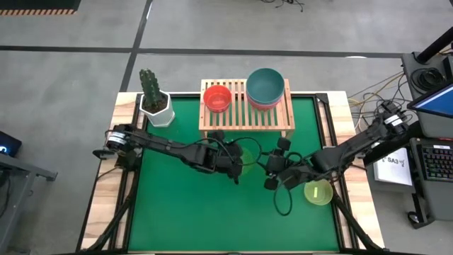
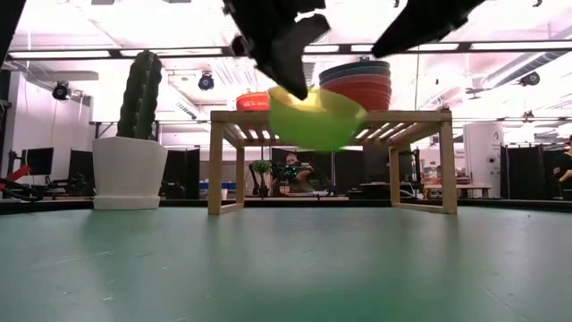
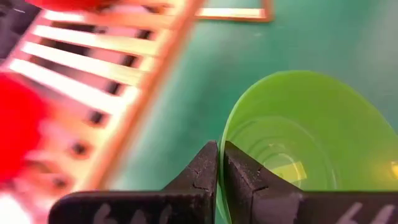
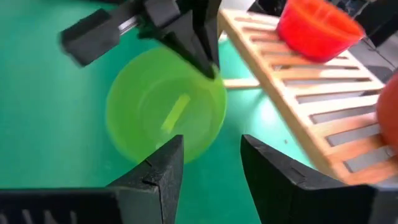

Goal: Place and stack bowls onto a shelf
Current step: Stack the green bowl on top of the light orange bowl on the shelf

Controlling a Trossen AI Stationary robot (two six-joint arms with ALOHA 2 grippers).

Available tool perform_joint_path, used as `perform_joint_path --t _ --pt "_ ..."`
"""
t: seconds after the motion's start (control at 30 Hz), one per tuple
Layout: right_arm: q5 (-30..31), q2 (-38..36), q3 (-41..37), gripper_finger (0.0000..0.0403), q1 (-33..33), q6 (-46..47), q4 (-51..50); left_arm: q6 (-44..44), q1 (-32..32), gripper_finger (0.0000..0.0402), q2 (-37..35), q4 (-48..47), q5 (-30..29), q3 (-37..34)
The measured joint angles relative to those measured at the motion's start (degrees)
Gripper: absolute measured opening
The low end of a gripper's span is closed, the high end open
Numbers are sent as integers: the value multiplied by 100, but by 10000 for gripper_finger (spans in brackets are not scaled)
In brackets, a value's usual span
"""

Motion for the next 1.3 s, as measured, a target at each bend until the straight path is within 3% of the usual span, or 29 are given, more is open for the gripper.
perform_joint_path --t 0.23,0.53,0.63,0.77,0.83,1.3 --pt "-1 -751 -98 138 283 63 -364 276 273 0 -333 -1873 -801 1024" --pt "0 -944 -498 134 529 269 -339 1313 1703 0 -1220 -2008 -530 1829" --pt "2 -935 -502 131 524 264 -307 1360 2441 0 -1325 -2010 84 2140" --pt "0 -948 -502 130 526 206 -306 1148 3412 0 -1215 -2005 1895 2357" --pt "2 -948 -502 131 526 205 -309 1092 3749 0 -1091 -2015 2450 2359" --pt "2 -945 -502 133 524 100 -314 1086 3992 0 -947 -1962 2381 2087"
